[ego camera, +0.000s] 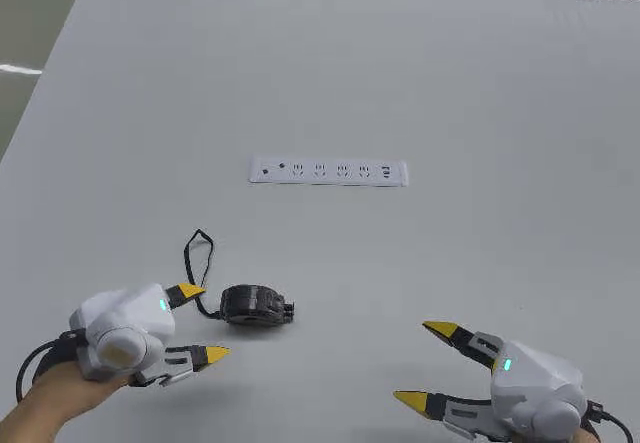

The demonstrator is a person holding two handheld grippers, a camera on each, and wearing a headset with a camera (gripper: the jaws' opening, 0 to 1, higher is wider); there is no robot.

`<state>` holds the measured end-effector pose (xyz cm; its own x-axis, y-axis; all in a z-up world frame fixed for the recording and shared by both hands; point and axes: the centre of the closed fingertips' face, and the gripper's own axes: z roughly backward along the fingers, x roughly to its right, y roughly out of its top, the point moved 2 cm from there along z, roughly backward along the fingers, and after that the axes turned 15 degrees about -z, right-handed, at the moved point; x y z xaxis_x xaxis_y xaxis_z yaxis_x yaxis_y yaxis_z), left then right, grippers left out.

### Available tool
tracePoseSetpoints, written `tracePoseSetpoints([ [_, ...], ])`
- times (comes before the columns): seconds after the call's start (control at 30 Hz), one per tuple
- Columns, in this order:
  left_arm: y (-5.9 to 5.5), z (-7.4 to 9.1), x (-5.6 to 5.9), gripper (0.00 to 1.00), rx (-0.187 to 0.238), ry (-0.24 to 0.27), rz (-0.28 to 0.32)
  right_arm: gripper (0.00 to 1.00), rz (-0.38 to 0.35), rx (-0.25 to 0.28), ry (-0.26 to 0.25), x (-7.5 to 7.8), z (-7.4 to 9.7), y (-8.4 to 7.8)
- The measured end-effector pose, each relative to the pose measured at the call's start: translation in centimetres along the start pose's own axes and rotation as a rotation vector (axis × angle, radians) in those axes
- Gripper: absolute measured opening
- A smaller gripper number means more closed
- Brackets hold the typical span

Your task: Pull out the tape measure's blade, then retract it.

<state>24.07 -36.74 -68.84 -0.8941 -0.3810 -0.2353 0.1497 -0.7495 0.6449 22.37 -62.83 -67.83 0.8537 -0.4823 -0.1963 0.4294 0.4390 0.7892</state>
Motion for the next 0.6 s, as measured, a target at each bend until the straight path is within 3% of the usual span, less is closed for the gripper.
tracePoseSetpoints([
  [0.23, -0.1, -1.8, -1.1, 0.44, 0.002, -0.041, -0.061, 0.51, 0.022, -0.001, 0.039, 0.6, -2.3, 0.5],
  [0.6, 0.2, -4.4, -1.5, 0.43, -0.006, -0.115, -0.152, 0.44, 0.094, -0.018, 0.103, 1.4, -5.7, 1.0],
])
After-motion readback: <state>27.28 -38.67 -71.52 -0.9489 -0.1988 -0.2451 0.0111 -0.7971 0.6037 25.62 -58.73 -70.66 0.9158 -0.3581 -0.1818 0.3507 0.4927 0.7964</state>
